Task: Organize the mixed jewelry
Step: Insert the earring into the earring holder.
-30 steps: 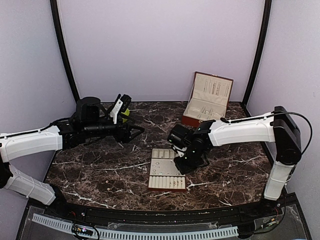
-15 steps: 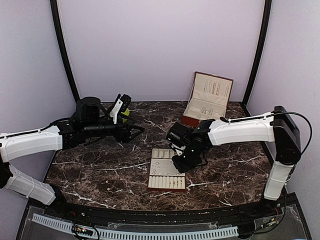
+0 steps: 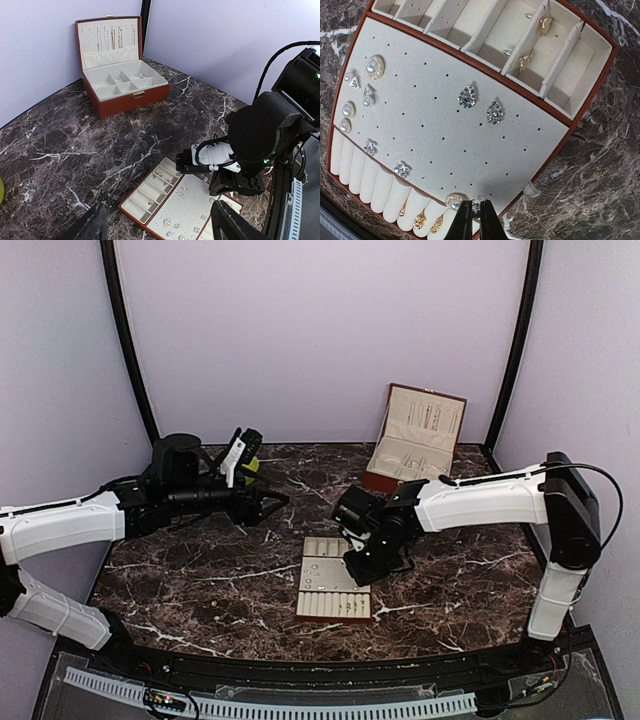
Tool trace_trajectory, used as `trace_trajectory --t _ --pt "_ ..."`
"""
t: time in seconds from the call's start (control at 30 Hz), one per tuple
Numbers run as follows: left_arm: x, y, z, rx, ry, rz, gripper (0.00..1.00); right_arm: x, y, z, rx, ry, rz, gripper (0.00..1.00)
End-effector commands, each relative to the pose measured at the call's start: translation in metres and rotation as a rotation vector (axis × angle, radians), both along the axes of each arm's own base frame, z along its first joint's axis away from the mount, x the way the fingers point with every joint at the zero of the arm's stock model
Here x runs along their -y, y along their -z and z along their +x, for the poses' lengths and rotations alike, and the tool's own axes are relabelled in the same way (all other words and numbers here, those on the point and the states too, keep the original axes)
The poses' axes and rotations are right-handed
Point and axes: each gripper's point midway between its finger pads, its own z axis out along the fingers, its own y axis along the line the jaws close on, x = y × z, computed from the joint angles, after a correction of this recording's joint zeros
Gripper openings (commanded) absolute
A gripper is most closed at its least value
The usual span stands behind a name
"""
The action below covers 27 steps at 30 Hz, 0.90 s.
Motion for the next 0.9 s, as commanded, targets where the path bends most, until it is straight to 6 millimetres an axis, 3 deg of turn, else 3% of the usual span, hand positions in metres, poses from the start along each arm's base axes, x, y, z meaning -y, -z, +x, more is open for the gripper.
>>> trace_trajectory --t 0.0,0.87 --pt "0.0 -0.009 -0.003 0.014 0.011 -0.024 0.73 0.009 0.0 -0.006 0.003 0.016 -0.028 0.06" --pt "-0.001 -0.011 -0.004 0.017 0.01 -0.031 0.73 0.018 0.002 -0.016 -0.002 0.034 -0.073 0.06"
